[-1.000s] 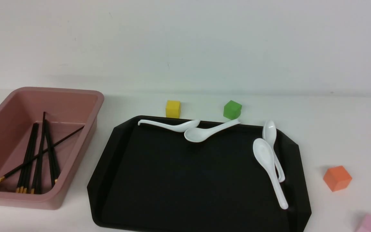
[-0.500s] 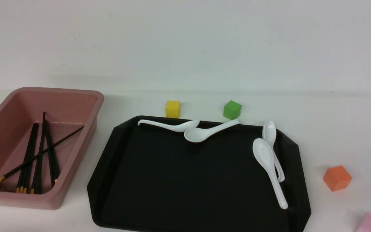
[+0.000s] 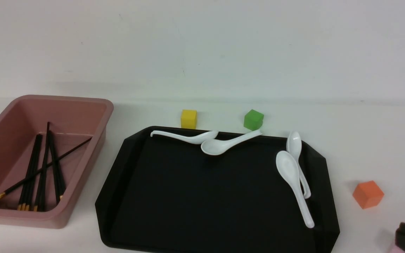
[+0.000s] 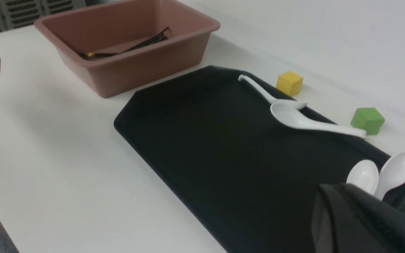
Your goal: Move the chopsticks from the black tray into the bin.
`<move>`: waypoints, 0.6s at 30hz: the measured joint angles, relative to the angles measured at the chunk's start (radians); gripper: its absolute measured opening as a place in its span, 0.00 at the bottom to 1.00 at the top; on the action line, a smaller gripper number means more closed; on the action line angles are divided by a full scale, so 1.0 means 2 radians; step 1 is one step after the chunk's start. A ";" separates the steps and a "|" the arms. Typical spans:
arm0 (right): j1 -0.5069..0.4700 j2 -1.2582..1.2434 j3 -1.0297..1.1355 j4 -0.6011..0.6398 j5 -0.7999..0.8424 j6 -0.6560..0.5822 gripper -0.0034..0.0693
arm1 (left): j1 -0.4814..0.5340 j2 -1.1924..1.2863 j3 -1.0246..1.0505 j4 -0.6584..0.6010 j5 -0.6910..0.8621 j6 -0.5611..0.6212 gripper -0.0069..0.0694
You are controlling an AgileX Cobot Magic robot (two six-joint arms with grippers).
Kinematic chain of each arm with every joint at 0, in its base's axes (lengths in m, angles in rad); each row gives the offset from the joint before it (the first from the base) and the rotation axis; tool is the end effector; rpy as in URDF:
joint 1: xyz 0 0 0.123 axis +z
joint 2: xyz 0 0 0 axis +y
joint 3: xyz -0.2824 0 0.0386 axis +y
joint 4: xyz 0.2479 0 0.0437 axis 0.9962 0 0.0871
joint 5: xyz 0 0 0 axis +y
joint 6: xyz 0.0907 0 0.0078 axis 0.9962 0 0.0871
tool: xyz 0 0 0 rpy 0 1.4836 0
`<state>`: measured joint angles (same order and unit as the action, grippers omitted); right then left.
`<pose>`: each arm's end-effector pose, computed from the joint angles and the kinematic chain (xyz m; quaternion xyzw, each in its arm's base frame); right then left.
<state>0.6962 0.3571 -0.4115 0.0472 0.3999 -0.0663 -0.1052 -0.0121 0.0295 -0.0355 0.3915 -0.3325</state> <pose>0.0619 0.0539 0.2917 -0.2839 0.7395 0.2085 0.5736 0.0517 -0.0067 0.1687 -0.1013 0.8048 -0.1417 0.5674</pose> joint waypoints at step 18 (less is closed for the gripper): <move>0.000 -0.001 0.002 0.000 0.011 0.000 0.09 | 0.000 0.000 0.000 0.000 0.000 0.000 0.40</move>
<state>0.6962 0.3547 -0.4074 0.0480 0.4209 -0.0663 -0.1052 -0.0121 0.0295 -0.0355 0.3915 -0.3325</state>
